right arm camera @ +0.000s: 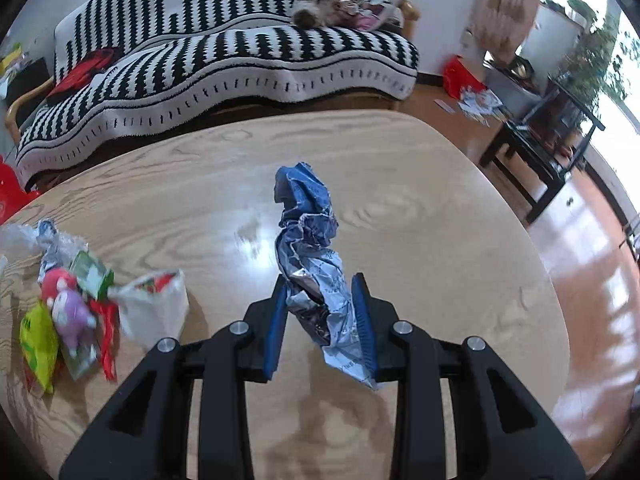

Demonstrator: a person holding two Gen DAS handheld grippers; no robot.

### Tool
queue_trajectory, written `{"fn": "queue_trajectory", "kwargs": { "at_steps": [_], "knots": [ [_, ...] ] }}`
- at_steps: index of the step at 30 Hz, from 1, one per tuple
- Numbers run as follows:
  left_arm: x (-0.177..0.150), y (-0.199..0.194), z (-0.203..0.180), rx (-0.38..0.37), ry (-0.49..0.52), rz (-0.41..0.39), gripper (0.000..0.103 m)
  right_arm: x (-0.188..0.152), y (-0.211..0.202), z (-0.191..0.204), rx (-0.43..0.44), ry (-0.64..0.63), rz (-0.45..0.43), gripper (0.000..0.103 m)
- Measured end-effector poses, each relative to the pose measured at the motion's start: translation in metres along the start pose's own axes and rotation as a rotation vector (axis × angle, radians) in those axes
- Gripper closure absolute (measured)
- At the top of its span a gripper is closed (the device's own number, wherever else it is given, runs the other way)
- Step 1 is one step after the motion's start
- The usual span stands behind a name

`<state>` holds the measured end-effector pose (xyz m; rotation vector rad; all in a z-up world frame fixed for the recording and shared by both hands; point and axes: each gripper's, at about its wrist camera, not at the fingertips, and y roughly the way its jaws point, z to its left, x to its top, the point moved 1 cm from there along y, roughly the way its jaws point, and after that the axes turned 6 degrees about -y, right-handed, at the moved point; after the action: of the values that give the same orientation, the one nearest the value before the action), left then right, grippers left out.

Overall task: Collect trash
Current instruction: 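Carry the paper box and foil wrapper over the bin with both tools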

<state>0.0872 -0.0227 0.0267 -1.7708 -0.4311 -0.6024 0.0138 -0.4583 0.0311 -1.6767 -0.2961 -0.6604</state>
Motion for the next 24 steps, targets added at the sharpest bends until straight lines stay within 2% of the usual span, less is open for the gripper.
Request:
{"fn": "queue_trajectory", "kwargs": {
  "at_steps": [3, 5, 7, 10, 12, 15, 19, 22, 24],
  "knots": [
    [-0.007, -0.026, -0.014, 0.004, 0.012, -0.05, 0.064, -0.026, -0.036, -0.015, 0.053, 0.034, -0.038, 0.071],
    [-0.022, -0.052, -0.051, -0.038, 0.093, -0.094, 0.064, -0.049, -0.064, -0.025, 0.074, 0.04, -0.07, 0.071],
    [-0.039, -0.08, -0.104, -0.177, 0.191, -0.121, 0.064, -0.078, -0.094, -0.035, 0.104, 0.05, -0.098, 0.071],
    [-0.069, -0.11, -0.167, -0.352, 0.262, -0.117, 0.064, -0.137, -0.135, -0.059, 0.17, 0.113, -0.133, 0.071],
    [-0.097, -0.123, -0.208, -0.433, 0.313, -0.102, 0.064, -0.18, -0.154, -0.079, 0.166, 0.145, -0.147, 0.071],
    [-0.152, -0.12, -0.272, -0.526, 0.393, -0.02, 0.064, -0.239, -0.16, -0.119, 0.126, 0.218, -0.125, 0.071],
    [-0.217, -0.083, -0.349, -0.526, 0.481, 0.154, 0.064, -0.305, -0.131, -0.17, 0.188, 0.421, -0.018, 0.071],
    [-0.255, -0.052, -0.389, -0.488, 0.54, 0.253, 0.064, -0.34, -0.113, -0.181, 0.208, 0.448, 0.027, 0.071],
    [-0.272, -0.029, -0.399, -0.481, 0.529, 0.32, 0.064, -0.36, -0.099, -0.186, 0.242, 0.484, 0.048, 0.071]
  ]
}}
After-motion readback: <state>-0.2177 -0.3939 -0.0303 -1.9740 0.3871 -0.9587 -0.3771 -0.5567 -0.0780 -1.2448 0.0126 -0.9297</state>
